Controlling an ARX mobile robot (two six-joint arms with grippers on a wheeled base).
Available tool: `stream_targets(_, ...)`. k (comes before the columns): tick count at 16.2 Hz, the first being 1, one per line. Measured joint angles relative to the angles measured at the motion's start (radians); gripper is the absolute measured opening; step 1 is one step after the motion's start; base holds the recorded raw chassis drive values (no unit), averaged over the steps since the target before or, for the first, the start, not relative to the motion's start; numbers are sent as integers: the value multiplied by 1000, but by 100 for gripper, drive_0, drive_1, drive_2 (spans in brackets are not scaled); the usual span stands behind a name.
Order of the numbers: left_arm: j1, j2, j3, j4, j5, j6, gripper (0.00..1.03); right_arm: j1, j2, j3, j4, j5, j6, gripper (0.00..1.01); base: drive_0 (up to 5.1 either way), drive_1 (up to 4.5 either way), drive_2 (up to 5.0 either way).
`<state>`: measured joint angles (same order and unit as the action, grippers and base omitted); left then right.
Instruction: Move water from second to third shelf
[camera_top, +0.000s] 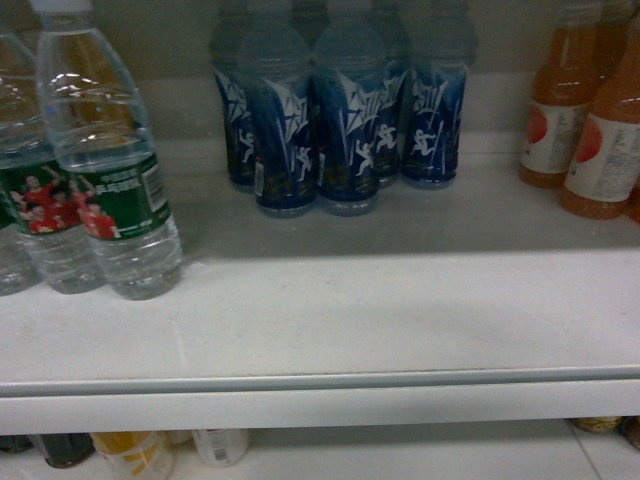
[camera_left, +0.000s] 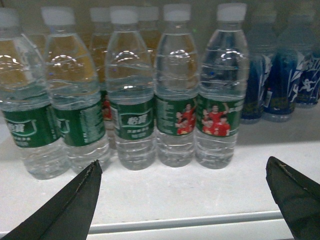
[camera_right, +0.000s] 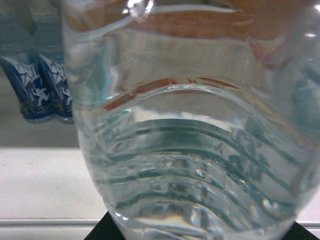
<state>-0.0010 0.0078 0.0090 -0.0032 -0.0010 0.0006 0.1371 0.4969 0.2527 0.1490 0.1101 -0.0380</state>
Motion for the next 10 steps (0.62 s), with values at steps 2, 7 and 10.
stream_targets(2,0,0,0,0,1,0,98,1,-2,0,3,-3,0,38,-504,237,237)
stream_targets(7,0,0,0,-2,1,0,98,0,-1,0,0,-3,0,38,-504,237,237)
stream_targets(10,0,0,0,-1,1,0,98,0,-1,0,-2,-2,0,38,-504,237,237)
